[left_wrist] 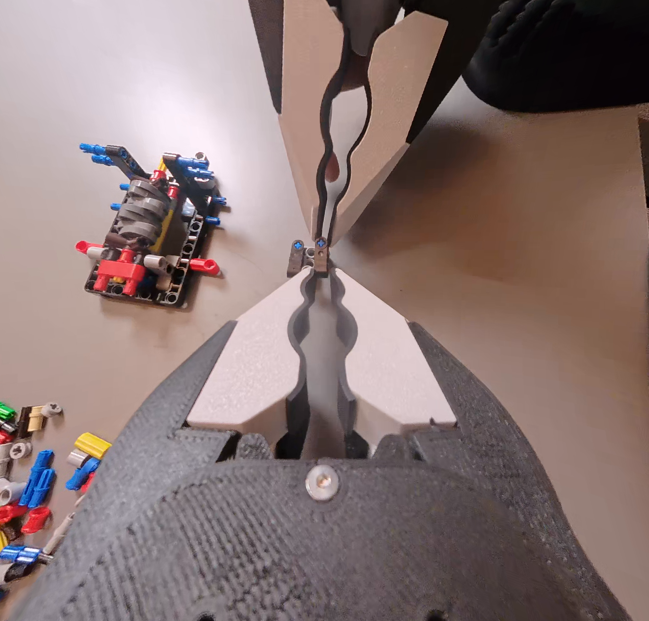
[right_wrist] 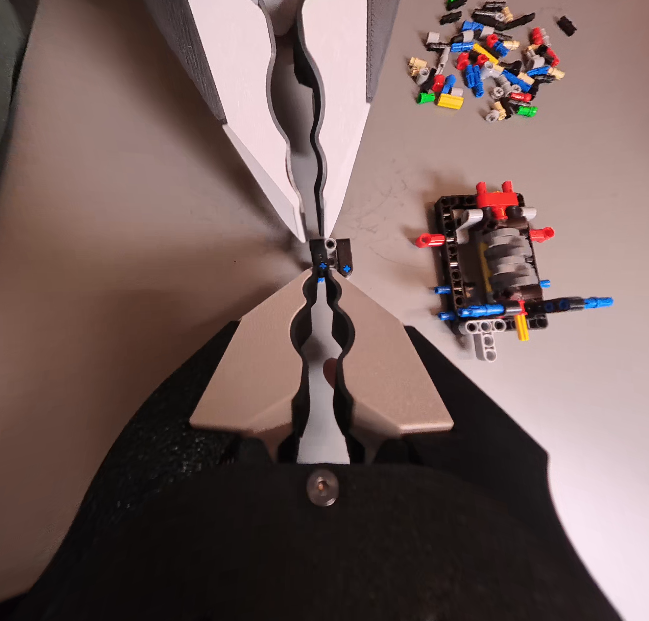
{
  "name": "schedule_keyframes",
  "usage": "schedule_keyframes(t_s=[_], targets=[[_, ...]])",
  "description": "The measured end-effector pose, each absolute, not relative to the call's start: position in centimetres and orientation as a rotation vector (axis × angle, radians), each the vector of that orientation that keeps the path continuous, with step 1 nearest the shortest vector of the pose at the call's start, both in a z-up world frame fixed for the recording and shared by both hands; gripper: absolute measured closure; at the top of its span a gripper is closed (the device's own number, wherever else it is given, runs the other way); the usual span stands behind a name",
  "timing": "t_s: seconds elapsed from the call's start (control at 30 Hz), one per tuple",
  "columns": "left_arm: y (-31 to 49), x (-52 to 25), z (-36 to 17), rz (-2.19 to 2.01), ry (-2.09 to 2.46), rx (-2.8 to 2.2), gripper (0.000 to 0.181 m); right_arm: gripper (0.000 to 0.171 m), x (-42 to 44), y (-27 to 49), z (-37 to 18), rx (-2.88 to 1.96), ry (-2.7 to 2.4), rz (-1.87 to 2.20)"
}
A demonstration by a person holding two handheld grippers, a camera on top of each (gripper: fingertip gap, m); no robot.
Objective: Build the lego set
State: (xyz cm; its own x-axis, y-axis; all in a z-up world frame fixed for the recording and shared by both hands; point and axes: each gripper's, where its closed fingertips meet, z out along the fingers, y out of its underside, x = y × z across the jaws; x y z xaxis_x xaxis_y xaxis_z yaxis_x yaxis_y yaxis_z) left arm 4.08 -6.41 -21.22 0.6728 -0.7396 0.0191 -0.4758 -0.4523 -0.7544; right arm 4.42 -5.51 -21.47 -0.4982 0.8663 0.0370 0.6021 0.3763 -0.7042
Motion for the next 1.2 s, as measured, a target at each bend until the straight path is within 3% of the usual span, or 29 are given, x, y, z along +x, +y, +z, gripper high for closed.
schedule_keyframes(t_s=[1.2], targets=[[-6.14,4.40,-21.28,-0.337,1.022,-2.069,0.175,0.169,4.69,-5.71,-21.43,-1.307,-2.082,0.974]])
